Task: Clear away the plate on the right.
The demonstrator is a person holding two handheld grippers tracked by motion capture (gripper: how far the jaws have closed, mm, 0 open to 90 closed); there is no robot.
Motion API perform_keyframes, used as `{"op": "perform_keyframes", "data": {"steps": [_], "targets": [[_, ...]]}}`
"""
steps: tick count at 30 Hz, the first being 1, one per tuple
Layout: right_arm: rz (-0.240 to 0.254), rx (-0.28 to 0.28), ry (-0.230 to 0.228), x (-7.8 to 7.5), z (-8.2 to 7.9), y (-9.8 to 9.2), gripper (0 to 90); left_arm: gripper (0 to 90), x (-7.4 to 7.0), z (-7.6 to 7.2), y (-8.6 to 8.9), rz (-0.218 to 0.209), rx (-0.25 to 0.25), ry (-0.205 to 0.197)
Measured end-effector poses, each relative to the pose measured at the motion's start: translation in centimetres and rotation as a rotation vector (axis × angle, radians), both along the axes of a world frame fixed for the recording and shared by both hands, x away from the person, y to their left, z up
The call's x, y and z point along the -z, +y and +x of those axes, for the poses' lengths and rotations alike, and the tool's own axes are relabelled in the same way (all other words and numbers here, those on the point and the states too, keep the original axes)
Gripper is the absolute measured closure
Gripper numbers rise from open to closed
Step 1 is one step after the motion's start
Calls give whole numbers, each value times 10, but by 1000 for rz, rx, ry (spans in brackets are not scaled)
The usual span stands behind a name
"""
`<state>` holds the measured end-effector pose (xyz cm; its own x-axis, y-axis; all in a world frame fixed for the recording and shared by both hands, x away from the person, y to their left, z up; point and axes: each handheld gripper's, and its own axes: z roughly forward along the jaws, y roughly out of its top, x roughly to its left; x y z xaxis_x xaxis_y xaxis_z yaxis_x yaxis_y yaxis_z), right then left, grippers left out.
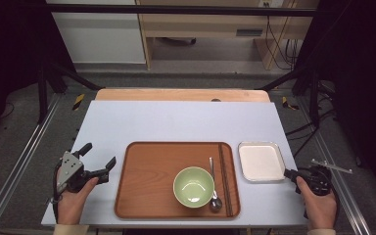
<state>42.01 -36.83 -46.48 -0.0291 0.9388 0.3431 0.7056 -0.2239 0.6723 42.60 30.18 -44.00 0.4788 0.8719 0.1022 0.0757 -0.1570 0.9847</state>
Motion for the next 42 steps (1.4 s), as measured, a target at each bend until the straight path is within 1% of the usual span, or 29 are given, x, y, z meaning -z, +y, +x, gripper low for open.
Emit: {"op": "perform_keyframes", "data": {"steps": [3,4,5,6,7,9,10,12,18,19,20,26,27,28,32,34,37,38,42], "targets": [[-13,4,8,1,5,0,711,42,0,0,-1,1,2,2],[-5,8,14,2,6,0,720,42,1,0,-1,2,3,2],[-13,2,14,2,7,-1,725,42,1,0,-1,3,3,3],[-4,10,18,3,8,-1,736,43,1,0,-1,4,3,3],[8,6,22,4,9,-1,745,42,1,0,-1,4,3,3],[-1,-3,21,4,10,-2,754,42,1,0,-1,3,3,3],[12,1,28,4,10,-1,757,43,1,0,-2,4,3,5],[16,0,35,5,11,-1,763,42,1,0,-2,6,3,6],[16,-5,44,9,14,-1,772,42,1,0,-2,7,4,6],[9,-12,44,10,15,-1,773,42,1,0,-2,7,4,6],[19,-8,48,10,15,-1,775,42,1,0,-2,7,5,6],[11,-12,59,10,17,2,777,42,1,0,-3,6,4,6],[-5,-13,60,11,17,2,779,42,1,0,-3,9,4,4],[0,-15,62,10,17,3,782,42,1,0,-3,8,4,4],[-23,-20,68,12,19,5,800,42,1,0,-3,8,5,4],[-28,-13,72,11,19,5,821,42,1,0,-3,8,4,3],[-35,-10,75,11,19,5,827,42,0,0,-4,7,3,2],[-27,-2,81,10,19,7,830,42,0,0,-4,7,4,2],[-49,11,79,10,20,9,852,42,0,0,-5,11,6,1]]}}
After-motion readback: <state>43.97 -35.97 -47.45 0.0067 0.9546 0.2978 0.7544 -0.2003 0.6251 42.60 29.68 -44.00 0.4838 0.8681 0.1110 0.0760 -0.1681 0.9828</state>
